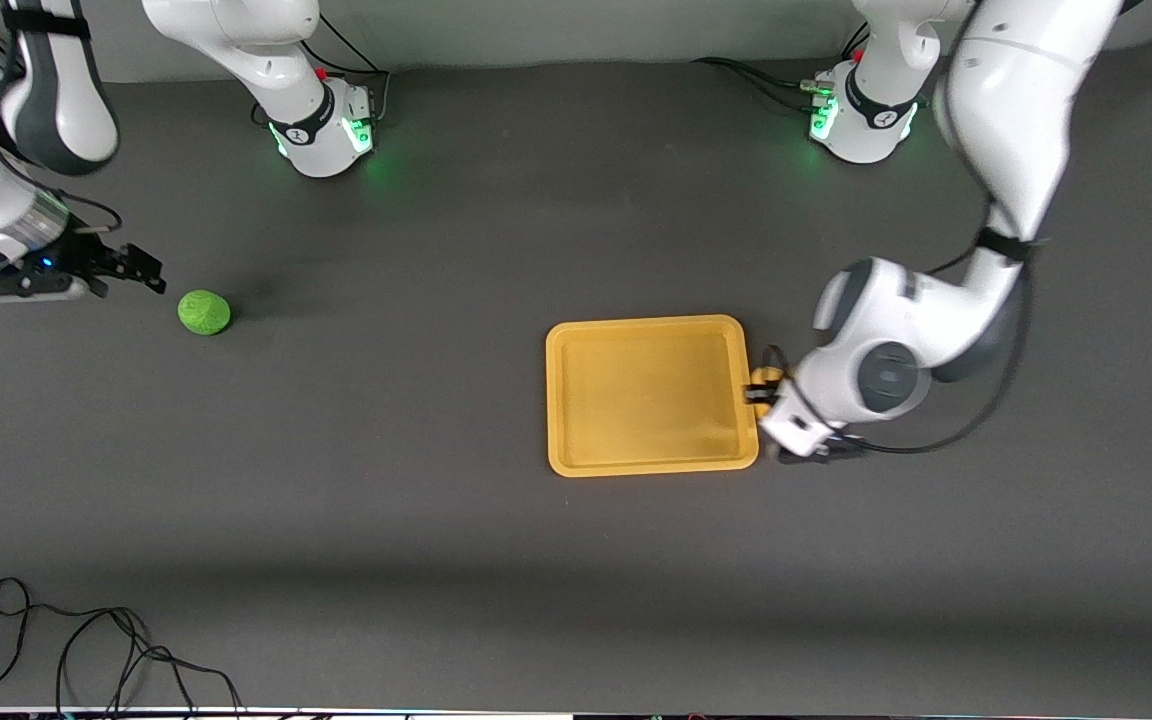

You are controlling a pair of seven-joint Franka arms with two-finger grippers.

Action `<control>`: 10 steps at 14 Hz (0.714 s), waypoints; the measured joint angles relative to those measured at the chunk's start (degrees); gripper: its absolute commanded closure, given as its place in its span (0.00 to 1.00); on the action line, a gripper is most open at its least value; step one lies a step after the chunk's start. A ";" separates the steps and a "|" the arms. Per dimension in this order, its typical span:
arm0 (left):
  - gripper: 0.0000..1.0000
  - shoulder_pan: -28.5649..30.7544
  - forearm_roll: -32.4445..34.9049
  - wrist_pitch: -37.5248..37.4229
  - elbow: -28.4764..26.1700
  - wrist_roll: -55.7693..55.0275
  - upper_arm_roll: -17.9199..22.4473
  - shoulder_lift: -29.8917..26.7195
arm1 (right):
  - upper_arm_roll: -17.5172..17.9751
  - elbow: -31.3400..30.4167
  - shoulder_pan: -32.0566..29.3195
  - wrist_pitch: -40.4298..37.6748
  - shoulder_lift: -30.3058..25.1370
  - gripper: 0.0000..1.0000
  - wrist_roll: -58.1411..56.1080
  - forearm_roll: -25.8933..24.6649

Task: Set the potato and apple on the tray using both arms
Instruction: 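Carry the potato onto the tray while the right gripper grasps the apple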

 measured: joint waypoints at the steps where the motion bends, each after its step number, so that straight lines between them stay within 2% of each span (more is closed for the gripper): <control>1: 0.93 -1.18 -0.01 1.67 -0.17 -1.08 -0.01 0.88 | -0.02 -0.95 0.00 3.11 2.26 0.00 0.00 0.01; 4: 0.90 -3.20 -0.01 3.69 -0.25 -3.49 -0.02 2.85 | -0.06 -3.47 0.01 10.26 8.10 0.00 0.00 0.03; 5: 0.78 -3.72 -0.02 3.75 -0.24 -3.95 -0.02 3.13 | -0.06 -4.04 0.01 11.82 9.53 0.00 0.00 0.04; 7: 0.22 -4.33 -0.01 3.76 -0.25 -4.64 -0.02 3.23 | -0.10 -4.64 0.01 13.33 11.85 0.00 0.00 0.12; 8: 0.07 -4.54 0.03 3.76 -0.28 -4.71 -0.01 3.27 | -0.13 -4.75 0.00 13.81 12.87 0.00 0.00 0.35; 9: 0.00 -4.67 0.17 3.76 -0.31 -4.73 0.01 3.32 | -0.16 -4.87 0.00 14.68 13.94 0.00 0.00 0.71; 10: 0.00 -4.69 0.63 3.72 -0.33 -4.75 0.04 3.33 | -0.20 -4.92 -0.02 15.47 15.13 0.00 0.00 0.83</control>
